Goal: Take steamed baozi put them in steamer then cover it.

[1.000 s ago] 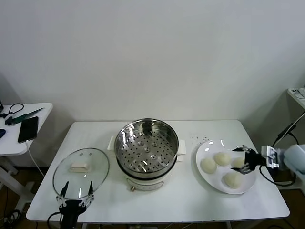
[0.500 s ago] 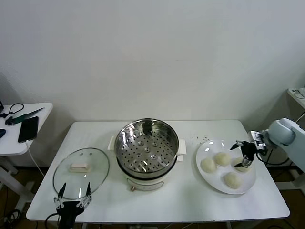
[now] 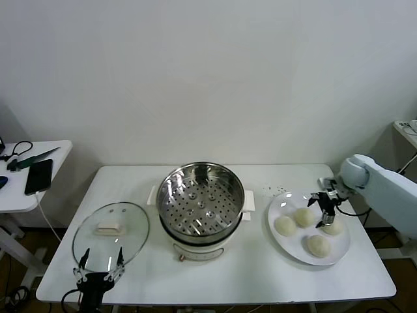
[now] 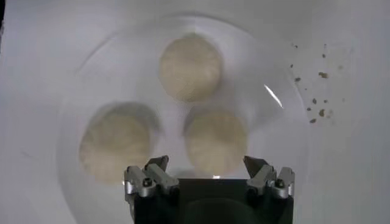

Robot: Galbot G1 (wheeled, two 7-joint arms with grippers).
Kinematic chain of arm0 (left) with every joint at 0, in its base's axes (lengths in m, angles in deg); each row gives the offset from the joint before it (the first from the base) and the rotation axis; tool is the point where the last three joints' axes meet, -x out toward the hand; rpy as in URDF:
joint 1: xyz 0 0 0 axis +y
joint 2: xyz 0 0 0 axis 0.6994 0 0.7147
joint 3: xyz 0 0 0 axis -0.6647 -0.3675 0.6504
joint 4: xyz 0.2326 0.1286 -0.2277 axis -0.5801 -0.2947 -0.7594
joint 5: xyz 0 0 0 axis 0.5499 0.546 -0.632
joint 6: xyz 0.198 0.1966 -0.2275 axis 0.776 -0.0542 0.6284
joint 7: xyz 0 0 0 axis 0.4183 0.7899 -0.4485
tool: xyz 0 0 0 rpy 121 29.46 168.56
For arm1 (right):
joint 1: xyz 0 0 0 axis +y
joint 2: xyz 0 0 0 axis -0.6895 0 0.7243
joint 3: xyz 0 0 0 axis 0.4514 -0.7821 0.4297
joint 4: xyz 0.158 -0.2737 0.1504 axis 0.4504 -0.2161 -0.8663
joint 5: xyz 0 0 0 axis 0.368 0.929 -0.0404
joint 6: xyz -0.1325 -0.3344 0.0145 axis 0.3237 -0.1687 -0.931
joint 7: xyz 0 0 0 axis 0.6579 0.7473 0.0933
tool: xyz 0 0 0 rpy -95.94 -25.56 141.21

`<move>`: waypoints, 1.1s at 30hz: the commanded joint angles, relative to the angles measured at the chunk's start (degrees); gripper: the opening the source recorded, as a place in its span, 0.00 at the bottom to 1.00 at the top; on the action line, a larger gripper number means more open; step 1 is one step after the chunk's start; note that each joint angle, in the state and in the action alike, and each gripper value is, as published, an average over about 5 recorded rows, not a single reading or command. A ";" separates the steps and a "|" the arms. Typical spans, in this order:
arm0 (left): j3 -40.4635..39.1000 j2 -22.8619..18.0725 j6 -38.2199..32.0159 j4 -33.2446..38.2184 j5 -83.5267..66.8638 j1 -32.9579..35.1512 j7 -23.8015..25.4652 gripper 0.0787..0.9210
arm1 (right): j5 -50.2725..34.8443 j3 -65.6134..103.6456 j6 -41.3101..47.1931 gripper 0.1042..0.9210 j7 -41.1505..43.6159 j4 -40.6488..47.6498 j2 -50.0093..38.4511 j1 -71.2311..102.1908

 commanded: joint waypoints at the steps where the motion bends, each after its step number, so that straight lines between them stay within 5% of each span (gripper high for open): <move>1: 0.13 -0.01 0.17 -0.47 -0.10 -0.24 0.05 0.88 | 3.04 -1.49 -1.04 0.88 -0.19 4.50 4.86 -0.62; 14: 0.09 -0.05 0.10 -0.85 -0.10 -0.38 0.07 0.88 | 4.94 -0.99 -2.17 0.87 -0.02 5.25 5.64 -0.01; 22: 0.06 -0.03 0.05 -0.78 -0.11 -0.19 0.06 0.88 | 4.95 -0.87 -2.87 0.69 0.21 4.86 5.20 -0.21; 33: 0.00 0.04 -0.16 -0.68 -0.20 0.21 0.09 0.88 | -2.39 -9.44 -9.21 0.67 2.05 2.12 5.23 -15.50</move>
